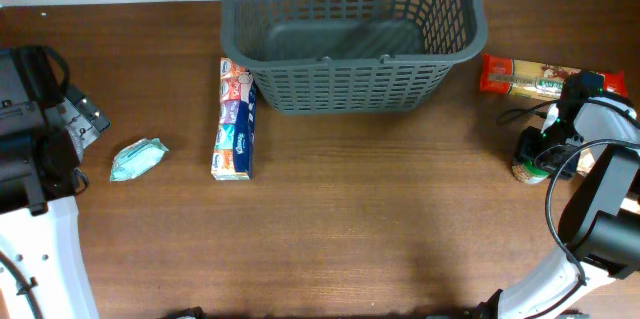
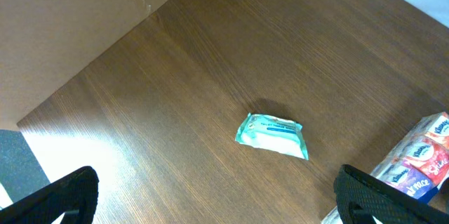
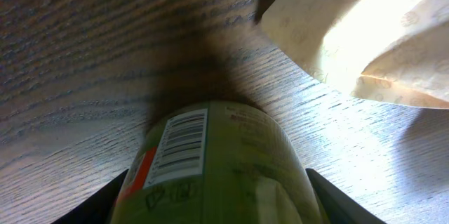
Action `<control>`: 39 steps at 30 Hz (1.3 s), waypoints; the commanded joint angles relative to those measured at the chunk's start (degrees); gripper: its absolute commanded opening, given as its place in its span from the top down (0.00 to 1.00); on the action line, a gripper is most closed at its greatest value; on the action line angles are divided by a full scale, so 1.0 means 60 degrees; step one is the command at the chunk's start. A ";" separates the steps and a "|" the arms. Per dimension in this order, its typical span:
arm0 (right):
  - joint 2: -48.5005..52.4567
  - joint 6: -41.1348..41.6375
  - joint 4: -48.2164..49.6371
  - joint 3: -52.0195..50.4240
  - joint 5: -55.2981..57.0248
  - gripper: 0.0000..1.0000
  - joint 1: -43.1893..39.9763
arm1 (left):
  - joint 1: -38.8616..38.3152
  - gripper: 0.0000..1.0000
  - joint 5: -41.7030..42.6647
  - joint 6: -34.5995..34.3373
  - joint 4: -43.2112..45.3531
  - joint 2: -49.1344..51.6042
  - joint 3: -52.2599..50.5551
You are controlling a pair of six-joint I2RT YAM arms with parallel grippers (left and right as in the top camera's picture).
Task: Pack container
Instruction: 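Close the right gripper around the green-capped jar, then lift the jar with the right gripper toward the basket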
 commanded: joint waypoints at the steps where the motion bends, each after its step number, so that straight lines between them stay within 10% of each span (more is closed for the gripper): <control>1: 0.0171 0.0124 -0.0058 -0.0047 0.0087 0.96 -0.0018 | 0.0044 0.01 0.0066 -0.0055 0.0025 -0.0036 0.0127; 10: 0.0168 0.0270 -0.1840 0.2335 0.0095 0.96 -0.0018 | 0.0044 0.01 0.0069 -0.0055 0.0025 -0.0036 0.0127; 26: 0.0168 0.0488 -0.5887 1.1570 -0.1523 0.96 0.0590 | 0.0044 0.01 0.0069 -0.0055 0.0025 -0.0036 0.0127; 39: 0.0280 0.1596 -0.3570 1.4502 -0.1676 0.97 0.4415 | 0.0044 0.01 0.0069 -0.0055 0.0025 -0.0036 0.0127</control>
